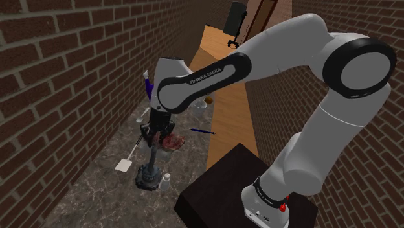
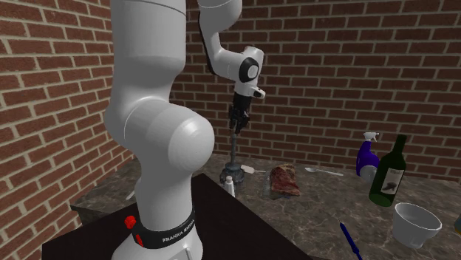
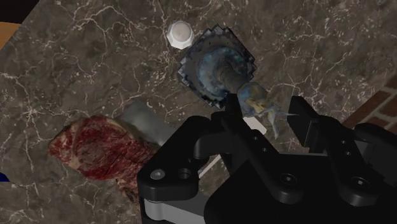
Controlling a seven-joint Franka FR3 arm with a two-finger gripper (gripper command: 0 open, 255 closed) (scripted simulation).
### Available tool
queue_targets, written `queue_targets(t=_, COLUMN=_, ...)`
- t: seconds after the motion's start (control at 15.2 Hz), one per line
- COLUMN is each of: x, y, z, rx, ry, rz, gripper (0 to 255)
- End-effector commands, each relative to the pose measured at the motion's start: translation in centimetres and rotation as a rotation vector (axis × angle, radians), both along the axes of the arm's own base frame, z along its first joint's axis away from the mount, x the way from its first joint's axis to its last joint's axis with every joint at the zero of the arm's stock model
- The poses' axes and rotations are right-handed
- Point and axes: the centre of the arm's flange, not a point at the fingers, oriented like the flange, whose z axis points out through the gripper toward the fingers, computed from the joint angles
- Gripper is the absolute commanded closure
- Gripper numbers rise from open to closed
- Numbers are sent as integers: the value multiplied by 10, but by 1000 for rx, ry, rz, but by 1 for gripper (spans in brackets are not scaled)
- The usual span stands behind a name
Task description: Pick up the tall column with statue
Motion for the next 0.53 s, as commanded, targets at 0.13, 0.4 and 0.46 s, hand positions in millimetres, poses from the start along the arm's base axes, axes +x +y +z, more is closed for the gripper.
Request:
queue_targets(t=0.13, x=-1, y=-1, z=23, rx=0, ry=0, rz=0, gripper=255)
queue_targets(t=0.4, x=-1, y=-1, z=39, rx=0, ry=0, rz=0, gripper=255)
queue_targets(t=0.46, x=-1, y=-1, z=39, rx=0, ry=0, rz=0, gripper=255)
